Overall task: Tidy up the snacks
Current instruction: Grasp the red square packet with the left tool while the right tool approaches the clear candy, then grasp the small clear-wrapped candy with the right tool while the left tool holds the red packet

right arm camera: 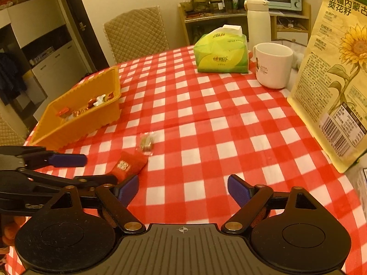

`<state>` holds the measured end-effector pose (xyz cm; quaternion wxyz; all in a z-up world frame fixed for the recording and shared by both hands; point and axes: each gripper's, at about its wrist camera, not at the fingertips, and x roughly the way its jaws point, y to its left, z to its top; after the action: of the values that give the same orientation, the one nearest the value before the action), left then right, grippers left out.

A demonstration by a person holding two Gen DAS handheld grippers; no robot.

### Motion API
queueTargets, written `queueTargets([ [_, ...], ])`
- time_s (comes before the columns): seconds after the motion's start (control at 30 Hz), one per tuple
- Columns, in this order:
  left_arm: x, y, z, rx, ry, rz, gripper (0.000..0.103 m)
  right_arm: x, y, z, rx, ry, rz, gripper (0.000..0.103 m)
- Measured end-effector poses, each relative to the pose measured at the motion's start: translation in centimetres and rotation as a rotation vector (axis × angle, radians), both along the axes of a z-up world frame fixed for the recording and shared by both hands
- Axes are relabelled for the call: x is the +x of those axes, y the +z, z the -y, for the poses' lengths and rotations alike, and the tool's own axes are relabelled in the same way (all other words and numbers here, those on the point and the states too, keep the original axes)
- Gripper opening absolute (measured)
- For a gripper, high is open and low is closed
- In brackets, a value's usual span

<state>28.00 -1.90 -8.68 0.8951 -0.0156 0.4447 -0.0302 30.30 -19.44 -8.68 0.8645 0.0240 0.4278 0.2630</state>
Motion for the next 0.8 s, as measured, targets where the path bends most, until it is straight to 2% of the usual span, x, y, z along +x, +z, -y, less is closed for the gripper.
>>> queueTargets([
  [0.27,2.9,-2.1,0.0,0.018,-0.022,-0.063,0.053,1.8,-0.5,0.9,0.016,-0.017,-0.013,0.079],
  [0.4,3.8,-2.8,-0.1,0.018,-0.029,-0.087,0.043,2.4,-0.7,1.2,0.016,-0.025,-0.022,0.079],
  [0.47,4.2,-3.1,-0.2,0.015,-0.024,-0.100,0.042,2.6,-0.9,1.4,0.016,-0.027,-0.027,0.079],
  [0.63,4.6,-3.3,-0.3,0.000,-0.027,-0.112,0.027,3.0,-1.1,1.4,0.018,-0.024,-0.036,0.079],
  [0.8,4.3,-3.2,-0.6,-0.007,-0.031,-0.109,0.022,3.3,-1.4,0.9,0.018,-0.011,-0.039,0.079],
])
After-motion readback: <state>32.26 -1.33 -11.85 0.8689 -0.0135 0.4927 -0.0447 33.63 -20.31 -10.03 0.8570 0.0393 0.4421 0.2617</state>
